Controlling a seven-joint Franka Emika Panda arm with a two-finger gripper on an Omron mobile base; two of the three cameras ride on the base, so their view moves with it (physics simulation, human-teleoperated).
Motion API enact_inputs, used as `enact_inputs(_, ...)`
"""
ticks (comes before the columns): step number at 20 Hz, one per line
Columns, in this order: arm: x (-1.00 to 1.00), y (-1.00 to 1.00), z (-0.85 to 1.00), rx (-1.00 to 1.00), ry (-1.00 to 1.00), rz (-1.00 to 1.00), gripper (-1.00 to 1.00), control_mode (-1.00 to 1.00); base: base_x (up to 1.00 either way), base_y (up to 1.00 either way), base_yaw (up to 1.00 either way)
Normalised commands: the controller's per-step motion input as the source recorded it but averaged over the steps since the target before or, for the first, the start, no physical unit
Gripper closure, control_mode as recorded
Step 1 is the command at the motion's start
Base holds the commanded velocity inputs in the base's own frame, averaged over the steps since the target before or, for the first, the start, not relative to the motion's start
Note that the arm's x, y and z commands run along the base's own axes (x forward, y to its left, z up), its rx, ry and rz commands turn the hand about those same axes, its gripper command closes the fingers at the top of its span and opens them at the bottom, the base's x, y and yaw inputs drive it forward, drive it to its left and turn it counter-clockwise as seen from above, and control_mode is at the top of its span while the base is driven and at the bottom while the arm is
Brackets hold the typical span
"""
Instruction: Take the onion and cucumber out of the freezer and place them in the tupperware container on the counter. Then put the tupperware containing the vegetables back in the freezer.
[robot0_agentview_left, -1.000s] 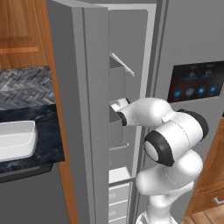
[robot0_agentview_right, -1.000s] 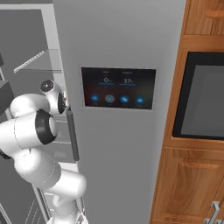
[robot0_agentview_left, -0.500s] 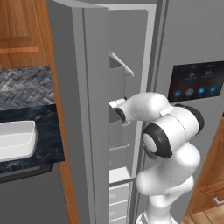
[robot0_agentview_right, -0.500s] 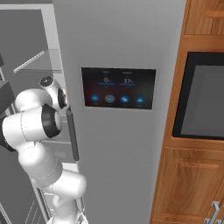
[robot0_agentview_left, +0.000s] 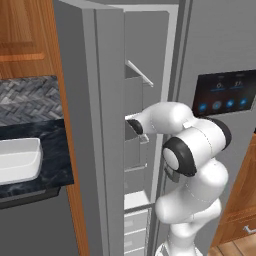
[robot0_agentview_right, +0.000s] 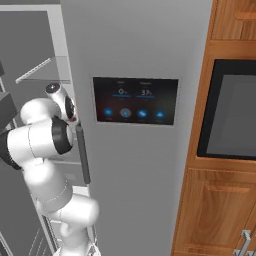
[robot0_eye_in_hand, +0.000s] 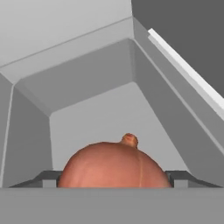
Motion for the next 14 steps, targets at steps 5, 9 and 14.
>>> enact_inputs(5,-0.47,-0.14,-0.05,0.0,-0.05,0.0,1.0,-1.0,0.0,0.0,0.0)
enact_inputs(9,-0.77,-0.21,0.14,0.03,-0.14,0.0,1.0,-1.0,0.0,0.0,0.0)
enact_inputs(14,-0.66,-0.33,0.45,0.06,-0.12,0.0,1.0,-1.0,0.0,0.0,0.0)
